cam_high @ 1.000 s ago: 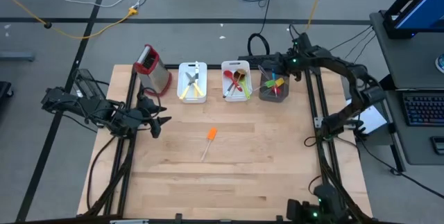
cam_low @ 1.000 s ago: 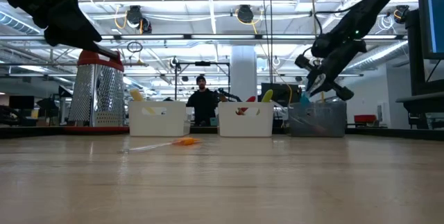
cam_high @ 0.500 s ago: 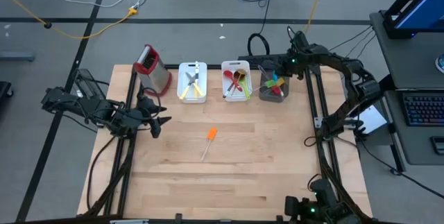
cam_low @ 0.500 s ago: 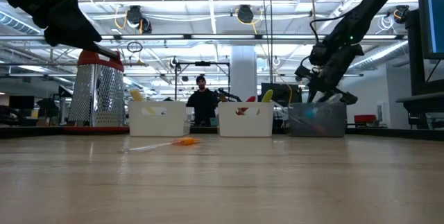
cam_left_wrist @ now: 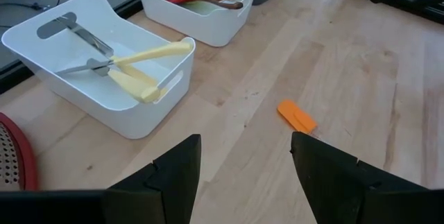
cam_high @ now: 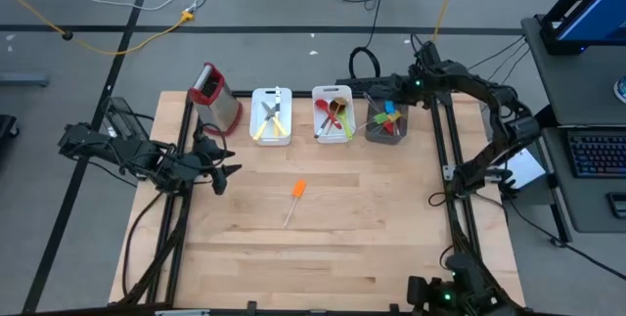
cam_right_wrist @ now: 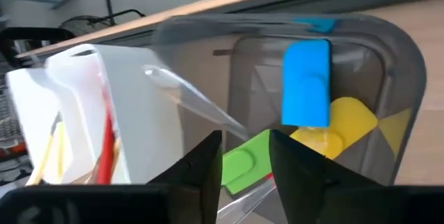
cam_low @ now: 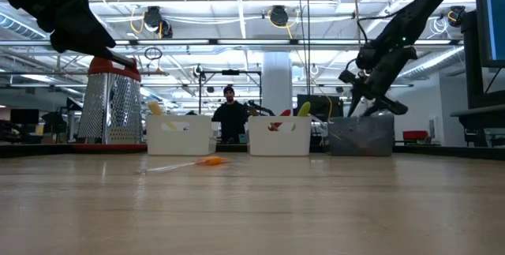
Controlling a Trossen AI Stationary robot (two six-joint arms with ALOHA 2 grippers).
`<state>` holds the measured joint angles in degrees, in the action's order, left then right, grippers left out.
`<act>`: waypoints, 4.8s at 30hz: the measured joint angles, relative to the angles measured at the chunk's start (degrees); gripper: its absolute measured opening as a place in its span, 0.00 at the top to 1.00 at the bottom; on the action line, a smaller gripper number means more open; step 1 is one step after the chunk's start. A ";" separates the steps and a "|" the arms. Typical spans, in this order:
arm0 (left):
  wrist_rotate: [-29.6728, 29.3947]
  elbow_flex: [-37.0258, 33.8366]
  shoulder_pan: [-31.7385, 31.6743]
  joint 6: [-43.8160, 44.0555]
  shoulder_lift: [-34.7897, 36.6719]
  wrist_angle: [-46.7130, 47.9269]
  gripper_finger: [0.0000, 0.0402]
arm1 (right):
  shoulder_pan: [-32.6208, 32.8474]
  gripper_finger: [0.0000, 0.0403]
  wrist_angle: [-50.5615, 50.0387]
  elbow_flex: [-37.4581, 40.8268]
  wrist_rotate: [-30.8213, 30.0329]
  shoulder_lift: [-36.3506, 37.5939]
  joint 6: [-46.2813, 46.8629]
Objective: Pick & Place Kitchen Items
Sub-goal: Put the orange spatula into the black bin
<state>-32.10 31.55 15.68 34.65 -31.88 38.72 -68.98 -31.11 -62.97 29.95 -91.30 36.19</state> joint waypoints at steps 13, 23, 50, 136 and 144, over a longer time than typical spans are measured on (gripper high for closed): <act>5.14 0.00 -0.02 -1.11 0.00 -6.11 0.43 | 3.87 0.98 -8.97 0.04 -3.70 15.25 -15.31; 5.05 0.02 -0.02 -0.99 -0.50 -18.89 0.43 | 11.26 1.00 -1.88 10.75 -7.25 34.23 -17.33; 11.34 26.48 -0.72 -0.15 -42.10 -8.07 0.43 | 24.49 1.00 59.48 56.06 7.55 70.59 -6.29; 21.46 44.15 -13.96 40.08 -69.90 2.86 0.43 | 31.23 1.00 28.73 56.16 -20.87 91.13 -23.41; 25.03 44.18 -15.06 34.84 -70.51 -2.77 0.35 | 31.23 1.00 29.08 56.16 -20.75 91.13 -23.61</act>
<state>-7.07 75.73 0.62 69.49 -102.39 35.95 -37.76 -2.03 -6.81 9.21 -0.16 12.58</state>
